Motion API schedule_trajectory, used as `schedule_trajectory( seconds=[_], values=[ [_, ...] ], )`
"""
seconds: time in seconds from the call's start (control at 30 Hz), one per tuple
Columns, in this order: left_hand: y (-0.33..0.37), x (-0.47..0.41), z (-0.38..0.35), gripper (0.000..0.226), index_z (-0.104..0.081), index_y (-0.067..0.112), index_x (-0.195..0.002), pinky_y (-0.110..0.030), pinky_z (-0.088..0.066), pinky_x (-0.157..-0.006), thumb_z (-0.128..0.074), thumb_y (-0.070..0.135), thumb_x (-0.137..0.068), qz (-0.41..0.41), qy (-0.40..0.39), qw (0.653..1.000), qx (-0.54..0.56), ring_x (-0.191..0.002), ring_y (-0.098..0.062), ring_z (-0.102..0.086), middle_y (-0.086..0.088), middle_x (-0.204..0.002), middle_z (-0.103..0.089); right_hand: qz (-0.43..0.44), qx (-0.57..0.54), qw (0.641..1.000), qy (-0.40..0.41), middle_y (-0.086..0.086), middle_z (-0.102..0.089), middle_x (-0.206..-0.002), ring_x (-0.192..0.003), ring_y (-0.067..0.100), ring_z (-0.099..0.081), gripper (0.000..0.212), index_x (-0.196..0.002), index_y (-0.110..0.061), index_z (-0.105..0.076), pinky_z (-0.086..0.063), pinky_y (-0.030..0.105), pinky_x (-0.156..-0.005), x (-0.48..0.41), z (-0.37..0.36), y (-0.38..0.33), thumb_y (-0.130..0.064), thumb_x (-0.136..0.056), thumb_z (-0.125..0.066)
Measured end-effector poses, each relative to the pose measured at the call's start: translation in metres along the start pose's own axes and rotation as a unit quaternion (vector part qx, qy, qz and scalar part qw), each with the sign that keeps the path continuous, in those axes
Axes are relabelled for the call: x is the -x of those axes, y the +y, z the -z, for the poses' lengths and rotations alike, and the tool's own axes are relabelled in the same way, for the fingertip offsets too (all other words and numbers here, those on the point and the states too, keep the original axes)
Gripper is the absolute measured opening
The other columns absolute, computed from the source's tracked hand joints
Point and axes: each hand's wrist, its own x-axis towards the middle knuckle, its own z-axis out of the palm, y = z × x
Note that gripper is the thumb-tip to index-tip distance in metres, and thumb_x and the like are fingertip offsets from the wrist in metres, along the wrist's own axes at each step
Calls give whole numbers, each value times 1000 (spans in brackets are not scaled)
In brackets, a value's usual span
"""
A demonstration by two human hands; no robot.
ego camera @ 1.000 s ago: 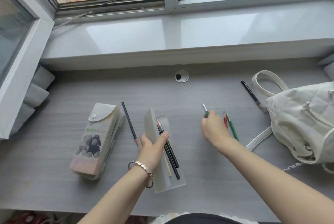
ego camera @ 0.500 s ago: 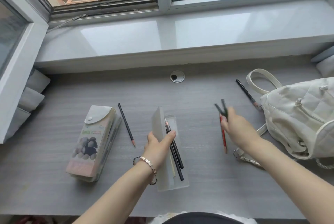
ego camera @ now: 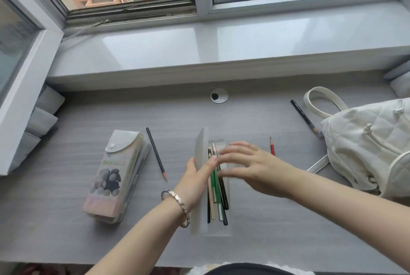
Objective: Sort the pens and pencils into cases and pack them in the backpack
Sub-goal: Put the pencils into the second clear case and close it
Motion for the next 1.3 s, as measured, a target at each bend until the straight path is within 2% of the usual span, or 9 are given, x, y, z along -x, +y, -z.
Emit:
schedule_trajectory(
  seconds=[0.1, 0.17, 0.23, 0.53, 0.73, 0.87, 0.97, 1.17, 1.3],
  values=[
    [-1, -3, 1, 63, -17, 16, -144, -25, -28, -91, -42, 43, -93, 9, 14, 1000, -16, -130, -18, -34, -4, -147, -32, -327, -17, 945, 8, 10, -63, -99, -95, 30, -58, 31, -108, -18, -54, -46, 37, -80, 21, -6, 17, -3, -81, -50],
    [-3, -7, -2, 66, -16, 16, -144, -27, -29, -99, -43, 45, -92, 18, 13, 999, -25, -135, -22, -32, -5, -148, -31, -560, -30, 818, -128, 15, -56, -114, -107, 36, -53, 36, -120, -8, -45, -42, 39, -87, 35, -12, 26, -16, -86, -56],
    [-3, -13, -6, 69, -15, 16, -144, -29, -29, -102, -44, 47, -90, 28, 12, 999, -27, -134, -24, -34, -8, -148, -31, -642, -50, 741, -191, 21, -55, -116, -107, 38, -52, 36, -116, -2, -42, -42, 40, -86, 47, -18, 31, -18, -86, -56],
    [9, -26, -15, 87, -21, 19, -141, -36, -32, -104, -49, 64, -72, 20, 4, 999, -28, -128, -27, -40, -9, -144, -36, -635, 80, 742, -197, 16, -42, -90, -101, 30, -52, 25, -114, 2, -48, -37, 30, -66, 36, 3, 88, -1, -92, -37],
    [11, -28, -14, 98, -19, 21, -142, -39, -32, -108, -42, 65, -58, 18, 3, 999, -39, -129, -27, -39, -10, -144, -35, -688, 118, 651, -297, 26, -40, -131, -118, 40, -47, 41, -131, -5, -35, -46, 42, -89, 34, 14, 122, -4, -90, -40],
    [7, -29, -8, 90, -19, 20, -143, -37, -31, -105, -48, 66, -71, 23, 9, 999, -31, -129, -27, -38, -10, -144, -35, -681, 20, 692, -238, 26, -50, -119, -108, 40, -54, 29, -122, -5, -43, -44, 41, -86, 39, -3, 107, -16, -96, -34],
    [-2, -32, -4, 72, -18, 17, -143, -33, -31, -103, -47, 52, -87, 27, 23, 999, -30, -131, -26, -36, -8, -145, -34, -650, -117, 735, -155, 21, -63, -95, -89, 34, -58, 15, -84, -8, -56, -43, 32, -73, 28, -4, 83, -11, -89, -43],
    [-6, -25, 4, 67, -17, 15, -144, -29, -29, -103, -44, 45, -91, 20, 47, 998, -28, -135, -23, -31, -6, -147, -33, -587, -535, 607, 34, 2, -47, -73, -58, 12, -50, 43, -117, -11, -47, -34, 12, -41, 0, 15, 22, 17, -84, -40],
    [-14, -21, 9, 75, -8, 15, -147, -33, -22, -110, -45, 47, -90, 26, 50, 998, -13, -140, -21, -23, -4, -153, -23, -591, -563, 575, 55, -3, -44, -63, -56, 9, -55, 3, -91, -16, -50, -34, 13, -42, -12, 23, -8, -15, -94, -49]
  ],
)
